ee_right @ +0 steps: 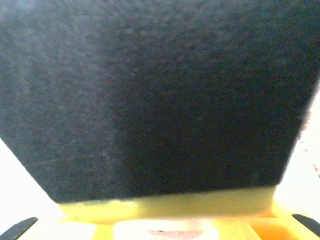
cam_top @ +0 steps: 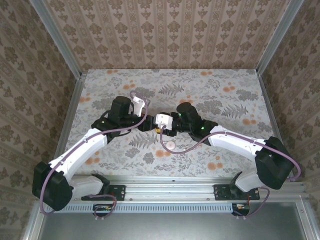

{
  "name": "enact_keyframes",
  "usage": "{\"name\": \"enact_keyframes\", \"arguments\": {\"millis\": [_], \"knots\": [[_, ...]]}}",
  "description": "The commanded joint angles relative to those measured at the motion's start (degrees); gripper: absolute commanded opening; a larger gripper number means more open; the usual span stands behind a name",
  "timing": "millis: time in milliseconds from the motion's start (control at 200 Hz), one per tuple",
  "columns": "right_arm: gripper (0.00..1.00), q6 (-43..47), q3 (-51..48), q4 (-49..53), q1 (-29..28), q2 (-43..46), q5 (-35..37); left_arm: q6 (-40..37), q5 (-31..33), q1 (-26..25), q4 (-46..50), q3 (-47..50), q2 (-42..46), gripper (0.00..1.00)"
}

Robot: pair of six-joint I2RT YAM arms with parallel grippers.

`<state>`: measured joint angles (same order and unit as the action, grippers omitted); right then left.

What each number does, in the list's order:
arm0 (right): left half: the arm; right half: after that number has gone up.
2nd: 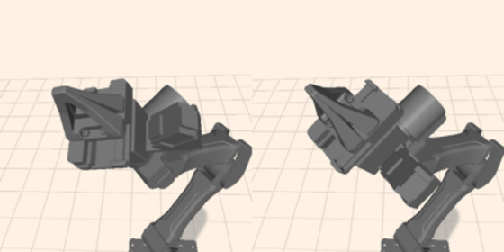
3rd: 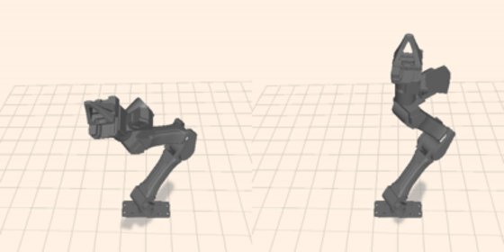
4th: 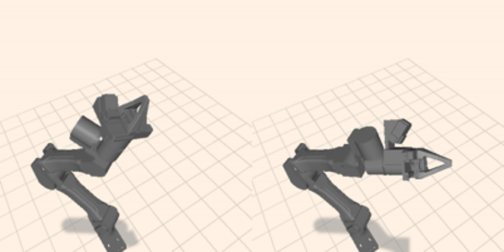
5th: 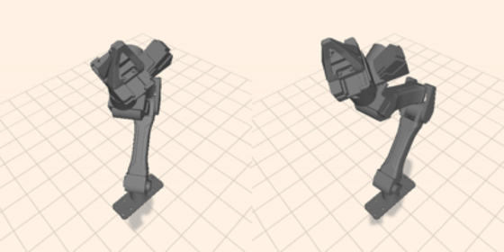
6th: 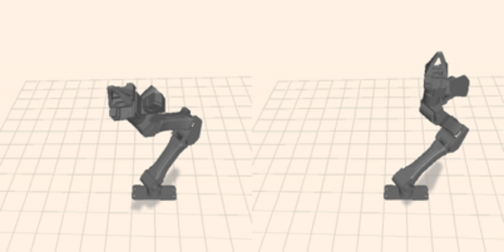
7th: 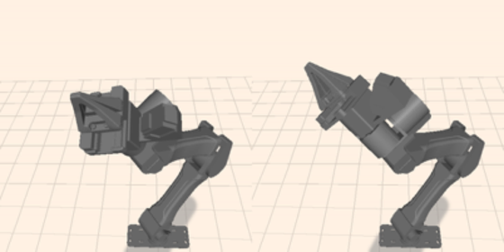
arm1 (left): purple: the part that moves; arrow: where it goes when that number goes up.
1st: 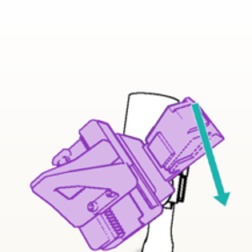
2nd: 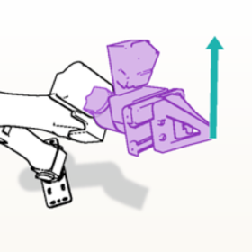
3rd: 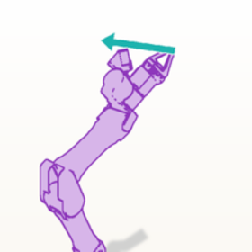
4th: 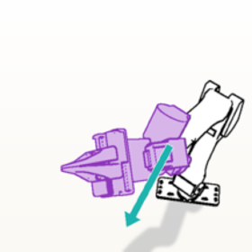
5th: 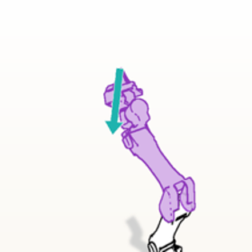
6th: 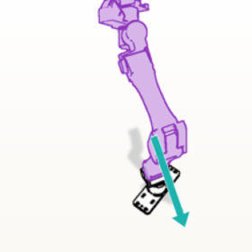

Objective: Insert the wireless bluetooth earbuds into the charging case

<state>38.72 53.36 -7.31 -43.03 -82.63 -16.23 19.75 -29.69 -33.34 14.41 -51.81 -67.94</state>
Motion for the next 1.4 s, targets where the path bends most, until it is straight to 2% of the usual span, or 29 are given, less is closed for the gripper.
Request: {"name": "enact_keyframes", "arguments": {"millis": [0,450,670,840,965,1065,1260,1395], "knots": [[0.45,-2.29,1.3,-2.25,-0.32,-0.61,1.37,0.09,0.77,-0.36,0.53,-0.83,-0.44,0.49],[0.45,-5.26,0.69,-4.38,-0.37,-0.59,-0.01,0.43,-0.26,-0.58,0.08,-0.93,-1.66,0.43],[0.48,-5.83,0.61,-3.7,-0.36,-0.26,-0.06,-1.67,-0.74,-0.67,0.96,-1.86,-2.09,0.26],[0.59,-8.36,-0.8,-3.93,0.07,1.03,-0.61,-6.04,-0.85,-0.25,5.19,-3.93,-3.2,0.19],[0.64,-11.13,-1.34,-1.07,1.63,2.47,-5.18,-10.02,-0.84,0.46,8.02,-4.37,-3.27,0.18],[0.67,-11.3,-1.38,4.12,3.53,6.88,-10.52,-13.59,-1.27,0.87,8.94,-3.8,-2.41,0.18],[0.67,-10.02,0.8,17.27,9.44,11.62,-24.02,-22.37,-4.88,1.0,10.15,-2.43,0.05,0.18],[0.65,-7.9,3.09,24.59,12.56,12.62,-27.86,-28.6,-6.69,0.76,11.03,-1.41,1.94,0.19]]}}
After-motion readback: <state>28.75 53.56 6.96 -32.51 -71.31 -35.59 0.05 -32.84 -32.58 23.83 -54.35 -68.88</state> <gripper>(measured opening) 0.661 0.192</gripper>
